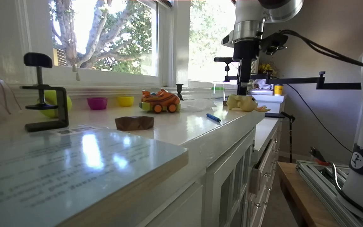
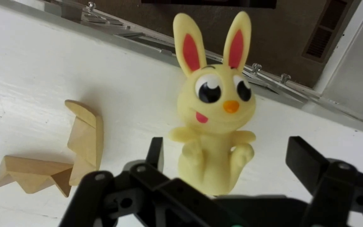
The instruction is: Move the plush toy to the left
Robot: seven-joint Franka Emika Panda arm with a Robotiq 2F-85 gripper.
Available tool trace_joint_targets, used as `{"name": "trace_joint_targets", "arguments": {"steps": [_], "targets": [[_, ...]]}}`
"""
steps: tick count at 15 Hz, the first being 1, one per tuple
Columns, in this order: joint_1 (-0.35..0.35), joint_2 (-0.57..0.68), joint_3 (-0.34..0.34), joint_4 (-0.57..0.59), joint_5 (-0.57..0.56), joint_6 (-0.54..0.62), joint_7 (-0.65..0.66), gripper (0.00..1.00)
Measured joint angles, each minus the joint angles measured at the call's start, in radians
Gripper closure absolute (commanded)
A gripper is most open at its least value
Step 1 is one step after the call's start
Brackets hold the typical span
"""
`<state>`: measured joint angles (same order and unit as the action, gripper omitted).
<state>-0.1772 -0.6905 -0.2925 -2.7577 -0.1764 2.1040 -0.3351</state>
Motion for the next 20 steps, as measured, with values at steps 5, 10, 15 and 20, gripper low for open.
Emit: {"name": "trace_joint_targets", "arguments": {"steps": [5, 10, 15, 20], "targets": [[-0.029, 0.012, 0.002, 0.000, -0.009, 0.002, 0.000, 0.00], [-0.033, 0.058, 0.009, 0.000, -0.014, 0.038, 0.000, 0.00], [-0.029, 0.119, 0.031, -0.001, -0.014, 0.090, 0.000, 0.00], [-0.027, 0.147, 0.061, -0.001, -0.014, 0.120, 0.002, 0.00]]}}
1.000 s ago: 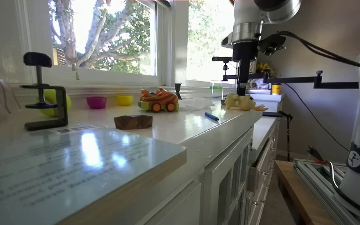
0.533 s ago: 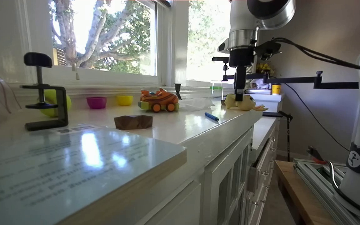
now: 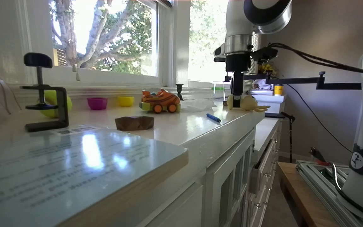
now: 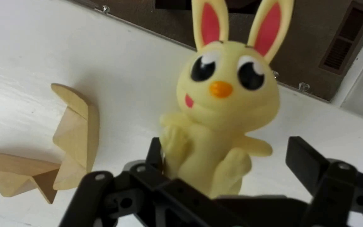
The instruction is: Move the plush toy to the left
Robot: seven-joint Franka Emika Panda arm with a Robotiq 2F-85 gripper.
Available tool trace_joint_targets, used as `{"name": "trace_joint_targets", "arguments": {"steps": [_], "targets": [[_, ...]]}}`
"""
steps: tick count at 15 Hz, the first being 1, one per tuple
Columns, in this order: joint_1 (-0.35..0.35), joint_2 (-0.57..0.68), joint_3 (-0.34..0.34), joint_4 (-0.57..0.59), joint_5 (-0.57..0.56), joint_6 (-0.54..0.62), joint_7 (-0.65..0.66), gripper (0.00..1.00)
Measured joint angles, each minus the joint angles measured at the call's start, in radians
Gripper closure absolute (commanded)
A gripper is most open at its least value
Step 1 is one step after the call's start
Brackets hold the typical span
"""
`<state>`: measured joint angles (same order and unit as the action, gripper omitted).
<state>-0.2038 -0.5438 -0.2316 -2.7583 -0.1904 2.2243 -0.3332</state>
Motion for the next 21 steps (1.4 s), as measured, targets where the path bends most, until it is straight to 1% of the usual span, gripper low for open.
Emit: {"name": "trace_joint_targets", "arguments": {"steps": [6, 21], "targets": [[0.001, 0.002, 0.020, 0.000, 0.000, 0.010, 0.004, 0.00], [-0.002, -0.013, 0.028, 0.002, 0.000, 0.009, 0.023, 0.00]]}}
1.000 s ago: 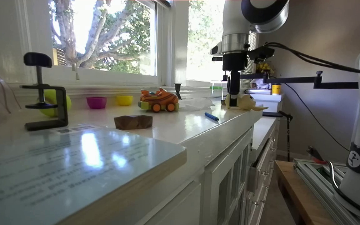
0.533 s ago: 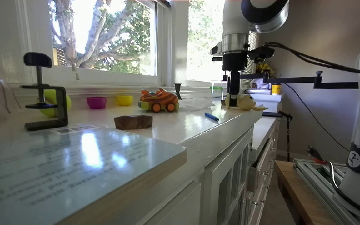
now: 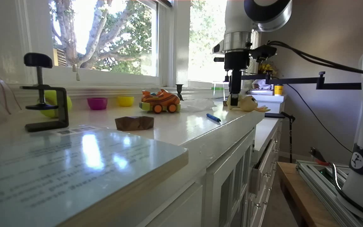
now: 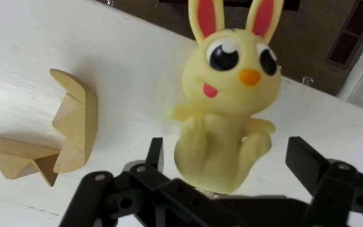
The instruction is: Move the plush toy to the left
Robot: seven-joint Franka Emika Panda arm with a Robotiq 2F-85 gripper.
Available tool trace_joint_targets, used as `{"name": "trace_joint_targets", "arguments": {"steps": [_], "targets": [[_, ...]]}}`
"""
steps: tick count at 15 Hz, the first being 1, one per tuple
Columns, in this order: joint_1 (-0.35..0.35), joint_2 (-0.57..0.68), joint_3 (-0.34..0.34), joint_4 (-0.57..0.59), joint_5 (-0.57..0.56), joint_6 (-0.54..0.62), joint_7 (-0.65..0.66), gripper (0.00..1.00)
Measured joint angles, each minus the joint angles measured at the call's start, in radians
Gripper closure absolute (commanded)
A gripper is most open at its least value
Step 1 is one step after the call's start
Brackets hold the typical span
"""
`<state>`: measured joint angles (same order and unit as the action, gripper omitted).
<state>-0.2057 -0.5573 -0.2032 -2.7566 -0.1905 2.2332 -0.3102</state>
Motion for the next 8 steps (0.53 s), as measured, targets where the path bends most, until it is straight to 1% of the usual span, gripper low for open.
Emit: {"name": "trace_joint_targets", "arguments": {"steps": [4, 8], "targets": [[0.000, -0.026, 0.008, 0.001, 0.000, -0.013, 0.012, 0.00], [-0.005, -0.053, 0.010, 0.002, -0.001, -0.057, 0.026, 0.00]]}}
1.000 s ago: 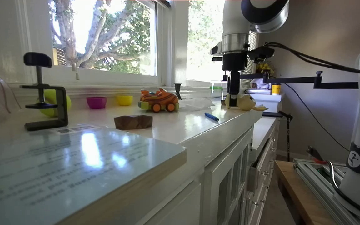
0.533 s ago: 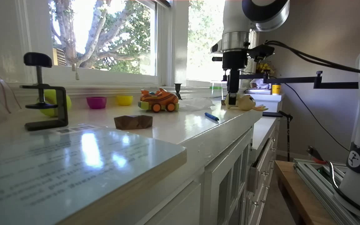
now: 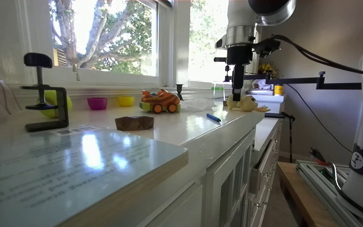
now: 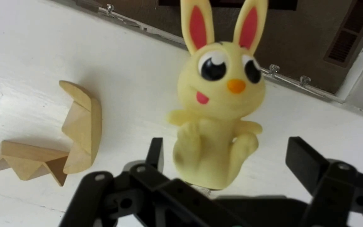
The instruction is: Move the plush toy to the left
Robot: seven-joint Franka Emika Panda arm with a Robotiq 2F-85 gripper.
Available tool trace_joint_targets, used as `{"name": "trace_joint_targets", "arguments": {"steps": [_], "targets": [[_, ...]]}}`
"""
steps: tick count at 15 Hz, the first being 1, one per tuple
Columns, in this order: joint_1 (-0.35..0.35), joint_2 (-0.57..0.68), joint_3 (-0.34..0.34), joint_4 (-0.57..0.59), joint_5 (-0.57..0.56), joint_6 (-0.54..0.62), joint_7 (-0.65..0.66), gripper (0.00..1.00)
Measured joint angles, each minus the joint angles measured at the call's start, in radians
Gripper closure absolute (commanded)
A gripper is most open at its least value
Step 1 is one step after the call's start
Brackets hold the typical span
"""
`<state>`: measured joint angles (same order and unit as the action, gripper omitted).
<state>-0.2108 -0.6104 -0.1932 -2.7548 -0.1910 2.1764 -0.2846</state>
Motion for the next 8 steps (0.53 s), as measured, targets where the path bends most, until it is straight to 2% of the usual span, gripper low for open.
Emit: {"name": "trace_joint_targets", "arguments": {"steps": [8], "targets": [[-0.036, -0.025, 0.000, 0.000, -0.012, -0.043, 0.012, 0.00]]}}
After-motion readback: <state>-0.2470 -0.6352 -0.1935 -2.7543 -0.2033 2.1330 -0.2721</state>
